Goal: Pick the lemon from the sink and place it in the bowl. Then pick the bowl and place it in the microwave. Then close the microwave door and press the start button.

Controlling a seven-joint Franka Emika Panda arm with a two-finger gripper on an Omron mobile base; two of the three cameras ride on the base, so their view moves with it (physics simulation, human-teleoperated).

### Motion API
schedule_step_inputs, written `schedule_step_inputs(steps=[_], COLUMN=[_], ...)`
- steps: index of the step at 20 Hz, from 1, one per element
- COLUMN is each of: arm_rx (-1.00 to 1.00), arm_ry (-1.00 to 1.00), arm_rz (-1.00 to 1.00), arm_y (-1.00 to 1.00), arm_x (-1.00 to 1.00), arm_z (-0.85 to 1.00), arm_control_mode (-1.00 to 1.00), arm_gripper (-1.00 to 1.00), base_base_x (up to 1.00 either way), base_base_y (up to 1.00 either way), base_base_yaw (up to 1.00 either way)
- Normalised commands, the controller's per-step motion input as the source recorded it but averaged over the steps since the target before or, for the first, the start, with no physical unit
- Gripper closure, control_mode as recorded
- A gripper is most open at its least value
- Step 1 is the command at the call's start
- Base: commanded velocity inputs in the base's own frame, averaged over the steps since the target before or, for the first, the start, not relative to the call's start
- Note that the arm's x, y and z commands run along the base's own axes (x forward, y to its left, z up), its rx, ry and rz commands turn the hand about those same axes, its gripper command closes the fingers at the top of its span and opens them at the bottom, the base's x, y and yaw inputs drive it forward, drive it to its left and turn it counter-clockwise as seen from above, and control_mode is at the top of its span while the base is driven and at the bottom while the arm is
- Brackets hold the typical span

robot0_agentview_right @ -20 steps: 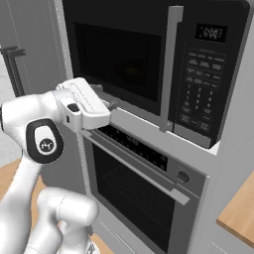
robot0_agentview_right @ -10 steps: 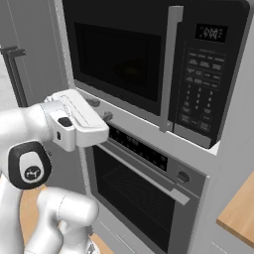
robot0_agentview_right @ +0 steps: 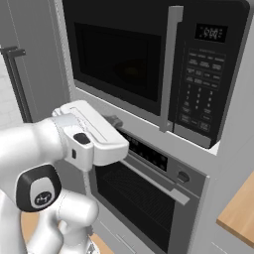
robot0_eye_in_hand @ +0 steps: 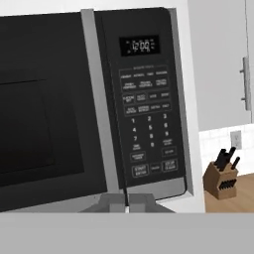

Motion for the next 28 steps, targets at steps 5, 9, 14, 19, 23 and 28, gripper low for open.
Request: schedule_step_inputs(steps=[5,9,14,19,23,28], arm_rx=[0.00,0.00,0.00,0.00,0.00,0.03], arm_ry=[0.00,0.00,0.00,0.00,0.01,0.00], arm_rz=[0.01,0.01,0.00,0.05,0.08,0.13], arm_y=[-0.12,-0.04,-0.10,-0.23,-0.19,-0.40], arm_x=[-0.03,0.00,0.02,0.15,0.33,0.14], arm_z=[-0.35,-0.22,-0.12,0.00,0.00,0.00], arm_control_mode=[-1.00,-1.00,-1.00,-1.00,-1.00,-1.00], arm_gripper=[1.00,1.00,1.00,1.00,1.00,1.00], base_base_x=[0.00,0.00,0.00,0.00,0.00,0.00], base_base_y=[0.00,0.00,0.00,0.00,0.00,0.00], base_base_yaw=[0.00,0.00,0.00,0.00,0.00,0.00])
